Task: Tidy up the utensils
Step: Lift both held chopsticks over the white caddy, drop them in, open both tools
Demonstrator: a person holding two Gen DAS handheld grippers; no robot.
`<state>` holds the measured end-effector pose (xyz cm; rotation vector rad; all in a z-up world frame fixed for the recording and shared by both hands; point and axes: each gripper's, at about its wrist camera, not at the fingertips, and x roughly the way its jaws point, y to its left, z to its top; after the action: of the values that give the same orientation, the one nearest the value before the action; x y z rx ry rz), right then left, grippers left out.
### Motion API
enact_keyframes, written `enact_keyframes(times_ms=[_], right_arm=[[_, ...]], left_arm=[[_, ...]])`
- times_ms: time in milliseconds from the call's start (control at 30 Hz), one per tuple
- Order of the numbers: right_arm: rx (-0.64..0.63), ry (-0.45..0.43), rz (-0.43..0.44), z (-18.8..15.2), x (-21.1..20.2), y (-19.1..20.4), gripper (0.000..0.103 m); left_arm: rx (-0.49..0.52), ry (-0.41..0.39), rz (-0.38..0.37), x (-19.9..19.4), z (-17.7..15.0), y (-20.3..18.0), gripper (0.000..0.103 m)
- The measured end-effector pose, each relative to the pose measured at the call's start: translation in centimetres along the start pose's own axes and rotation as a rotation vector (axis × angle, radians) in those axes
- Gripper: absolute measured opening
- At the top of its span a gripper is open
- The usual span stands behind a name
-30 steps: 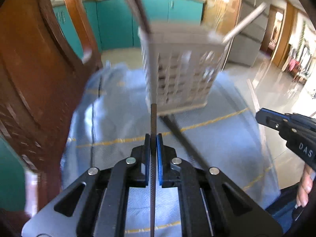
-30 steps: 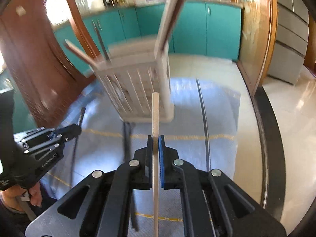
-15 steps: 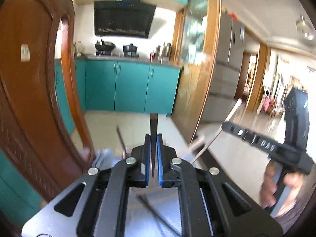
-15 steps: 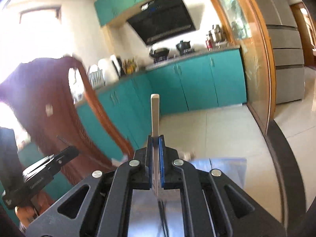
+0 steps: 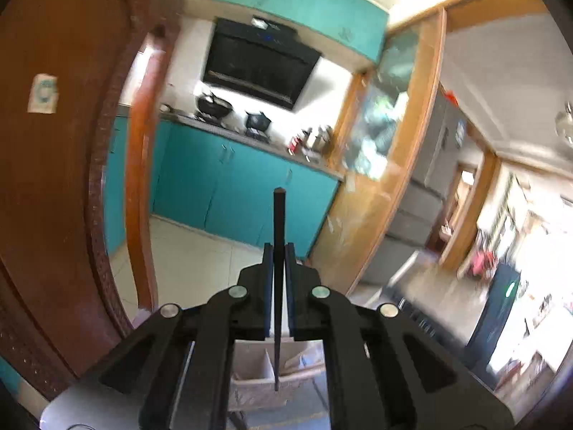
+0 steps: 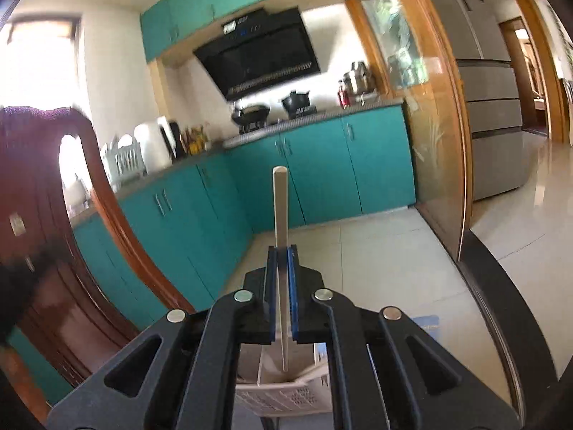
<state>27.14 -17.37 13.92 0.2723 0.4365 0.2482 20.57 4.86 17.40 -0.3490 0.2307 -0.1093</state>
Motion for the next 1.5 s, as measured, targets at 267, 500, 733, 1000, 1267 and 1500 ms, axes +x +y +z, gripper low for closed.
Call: enact_keyframes(times_ms=[267, 500, 733, 1000, 1267, 1500], right_arm=[[-0.077, 0.053, 0.004, -3.1, 0.9, 0.3, 0.006], [-0.113, 0.032, -0.02, -3.9, -0.2, 0.9, 0.006], [-0.124, 0.068, 0.007, -4.8, 1.1, 0.8, 0.006], [-0.142, 0.087, 0.005, -5.7, 1.9, 0.6, 0.006], [-0.143, 0.079, 0.012, -5.7, 1.1, -0.2, 0.028], [-0.149, -0.031, 0.113, -5.1, -3.6, -0.6, 0.036]], left_arm=[[0.081, -0.012, 0.159, 3.5, -3.4, -0.1, 0.007], [0.042, 0.001, 0.116, 3.4, -3.5, 0.1, 0.007], [-0.046, -0.197, 0.081, -0.1, -1.0, 0.4, 0.007], [-0.068, -0.182, 0.15, 3.8, -1.9, 2.2, 0.007], [-0.012, -0.109, 0.172, 6.0, -3.2, 0.6, 0.007], [0.075, -0.022, 0.197, 7.3, -5.5, -0.5, 0.007]])
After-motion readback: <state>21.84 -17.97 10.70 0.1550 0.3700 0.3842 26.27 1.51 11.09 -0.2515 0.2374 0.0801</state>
